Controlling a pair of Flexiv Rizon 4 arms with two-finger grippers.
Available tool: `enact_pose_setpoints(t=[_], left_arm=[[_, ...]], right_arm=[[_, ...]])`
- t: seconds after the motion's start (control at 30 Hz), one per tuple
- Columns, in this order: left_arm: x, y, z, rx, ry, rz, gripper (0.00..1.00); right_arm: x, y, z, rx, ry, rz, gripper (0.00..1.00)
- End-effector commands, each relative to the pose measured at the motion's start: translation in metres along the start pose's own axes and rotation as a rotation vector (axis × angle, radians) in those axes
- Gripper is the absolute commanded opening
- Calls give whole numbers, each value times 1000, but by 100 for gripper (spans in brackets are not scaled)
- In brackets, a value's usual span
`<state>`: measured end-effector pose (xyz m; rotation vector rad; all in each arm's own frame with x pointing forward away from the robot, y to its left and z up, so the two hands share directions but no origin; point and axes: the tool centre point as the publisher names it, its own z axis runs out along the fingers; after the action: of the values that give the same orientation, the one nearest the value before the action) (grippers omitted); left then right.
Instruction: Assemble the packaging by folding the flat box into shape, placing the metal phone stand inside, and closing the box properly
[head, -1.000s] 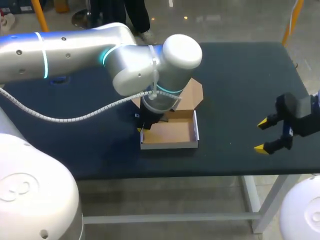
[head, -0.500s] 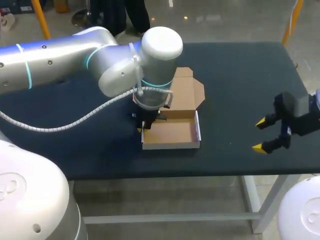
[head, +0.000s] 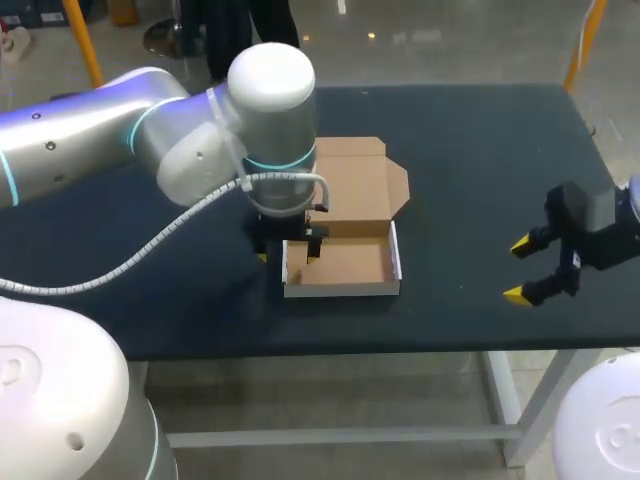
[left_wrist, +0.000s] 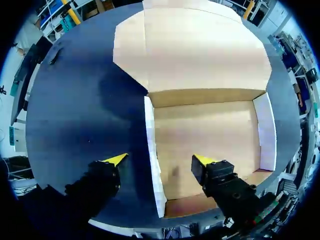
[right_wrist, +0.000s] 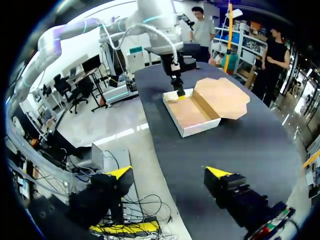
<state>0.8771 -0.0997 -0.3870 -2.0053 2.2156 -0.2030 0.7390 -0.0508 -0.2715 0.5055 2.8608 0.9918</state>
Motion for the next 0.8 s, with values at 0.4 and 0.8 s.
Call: enact_pose_setpoints(t=[0.4,0.8], left_arm=[[-29,36,-66,84,379,168,100],[-62,66,-99,88,482,216,100]], right_arm=[[-3,2,-5,-24,-5,24,100],[-5,6,-13,-18,-32,114,100]])
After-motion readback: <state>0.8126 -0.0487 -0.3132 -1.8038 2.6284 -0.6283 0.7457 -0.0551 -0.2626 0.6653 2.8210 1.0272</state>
